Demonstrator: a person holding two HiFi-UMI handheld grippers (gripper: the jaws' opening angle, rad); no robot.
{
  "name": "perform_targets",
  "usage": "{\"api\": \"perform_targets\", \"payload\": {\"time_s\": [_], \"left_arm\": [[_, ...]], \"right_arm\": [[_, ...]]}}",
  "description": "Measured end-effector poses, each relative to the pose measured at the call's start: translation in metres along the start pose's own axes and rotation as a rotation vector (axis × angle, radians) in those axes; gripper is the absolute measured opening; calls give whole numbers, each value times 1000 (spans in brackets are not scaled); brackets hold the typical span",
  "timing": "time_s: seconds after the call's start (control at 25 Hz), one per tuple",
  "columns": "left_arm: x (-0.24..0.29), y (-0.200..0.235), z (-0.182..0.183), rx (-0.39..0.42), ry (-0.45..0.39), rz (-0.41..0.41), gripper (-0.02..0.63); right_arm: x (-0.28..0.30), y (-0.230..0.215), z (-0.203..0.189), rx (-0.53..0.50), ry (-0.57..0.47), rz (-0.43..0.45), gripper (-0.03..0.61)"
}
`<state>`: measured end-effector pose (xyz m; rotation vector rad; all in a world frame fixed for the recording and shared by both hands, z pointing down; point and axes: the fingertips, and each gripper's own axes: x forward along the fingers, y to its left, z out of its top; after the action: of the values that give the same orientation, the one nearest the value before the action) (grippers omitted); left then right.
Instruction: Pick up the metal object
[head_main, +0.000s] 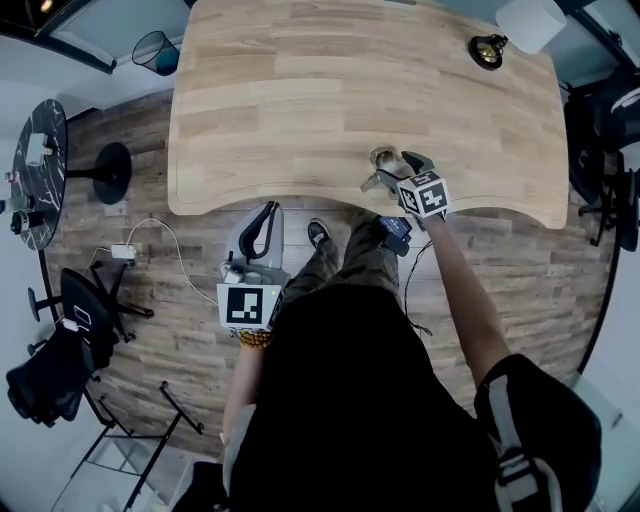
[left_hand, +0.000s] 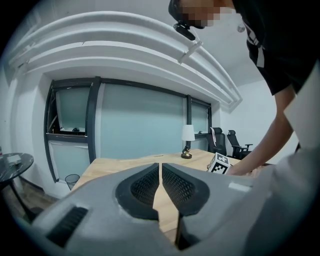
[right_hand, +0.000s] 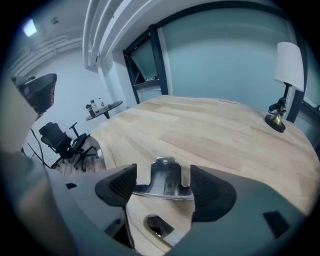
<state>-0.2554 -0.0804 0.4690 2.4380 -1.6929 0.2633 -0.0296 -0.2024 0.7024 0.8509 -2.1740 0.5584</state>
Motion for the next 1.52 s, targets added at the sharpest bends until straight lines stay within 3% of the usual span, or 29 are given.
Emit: {"api": "perform_targets", "payload": {"time_s": [0.28, 0.6, 1.16, 1.52], "left_arm": [[-11, 11, -8, -11, 11, 30, 32], [-20, 31, -12, -14, 18, 67, 32], [-26, 45, -3, -11, -40, 84, 32], [-26, 46, -1, -11, -46, 78, 32]], "right_arm": [[25, 12, -11, -56, 86, -5, 308], [42, 1, -23, -32, 155, -51, 308], [53, 3, -19, -127, 193, -65, 287], [53, 9, -15, -116, 216, -45, 285]]}}
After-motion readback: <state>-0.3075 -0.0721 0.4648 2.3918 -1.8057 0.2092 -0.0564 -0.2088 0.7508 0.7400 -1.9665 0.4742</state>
